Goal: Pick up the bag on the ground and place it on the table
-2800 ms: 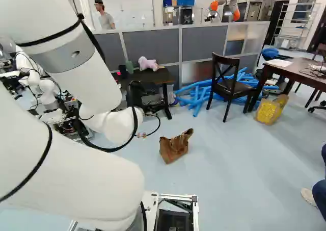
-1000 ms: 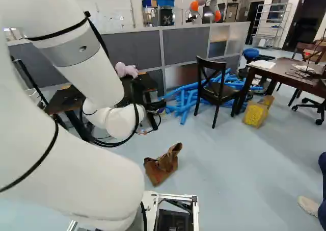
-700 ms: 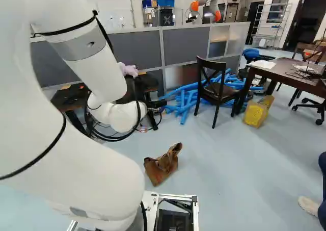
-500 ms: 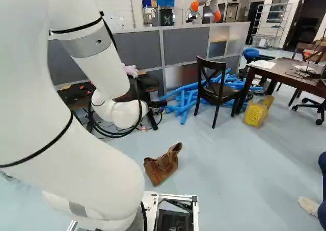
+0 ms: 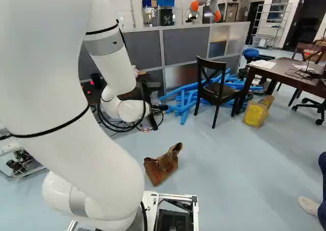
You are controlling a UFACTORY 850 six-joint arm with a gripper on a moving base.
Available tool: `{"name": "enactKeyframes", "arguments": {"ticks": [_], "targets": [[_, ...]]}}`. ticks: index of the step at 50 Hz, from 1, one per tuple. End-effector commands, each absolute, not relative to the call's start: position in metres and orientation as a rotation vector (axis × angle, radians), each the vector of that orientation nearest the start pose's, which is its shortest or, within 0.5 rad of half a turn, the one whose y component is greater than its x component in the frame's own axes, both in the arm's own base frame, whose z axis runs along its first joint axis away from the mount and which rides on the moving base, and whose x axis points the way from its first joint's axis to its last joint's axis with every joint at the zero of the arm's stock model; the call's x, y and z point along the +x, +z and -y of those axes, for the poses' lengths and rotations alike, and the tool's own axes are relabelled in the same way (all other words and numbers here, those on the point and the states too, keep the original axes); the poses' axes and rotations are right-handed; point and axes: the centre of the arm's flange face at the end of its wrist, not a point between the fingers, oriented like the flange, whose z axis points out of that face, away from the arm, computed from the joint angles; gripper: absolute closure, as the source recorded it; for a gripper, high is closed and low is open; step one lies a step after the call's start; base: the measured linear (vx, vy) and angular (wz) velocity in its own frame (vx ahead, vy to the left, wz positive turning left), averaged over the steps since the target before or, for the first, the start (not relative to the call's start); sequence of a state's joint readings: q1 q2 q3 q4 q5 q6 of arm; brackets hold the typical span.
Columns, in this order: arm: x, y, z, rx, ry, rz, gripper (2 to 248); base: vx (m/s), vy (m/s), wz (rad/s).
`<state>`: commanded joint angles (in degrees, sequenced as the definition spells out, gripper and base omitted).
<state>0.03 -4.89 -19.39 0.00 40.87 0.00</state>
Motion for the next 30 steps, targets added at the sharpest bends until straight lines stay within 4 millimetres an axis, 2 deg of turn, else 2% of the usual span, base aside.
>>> {"name": "enactKeyframes", "arguments": {"ticks": [30], "targets": [[0.388, 0.287, -0.002, -2.891, -1.223, 0.007, 3, 0.0, 0.0, 0.0]]}}
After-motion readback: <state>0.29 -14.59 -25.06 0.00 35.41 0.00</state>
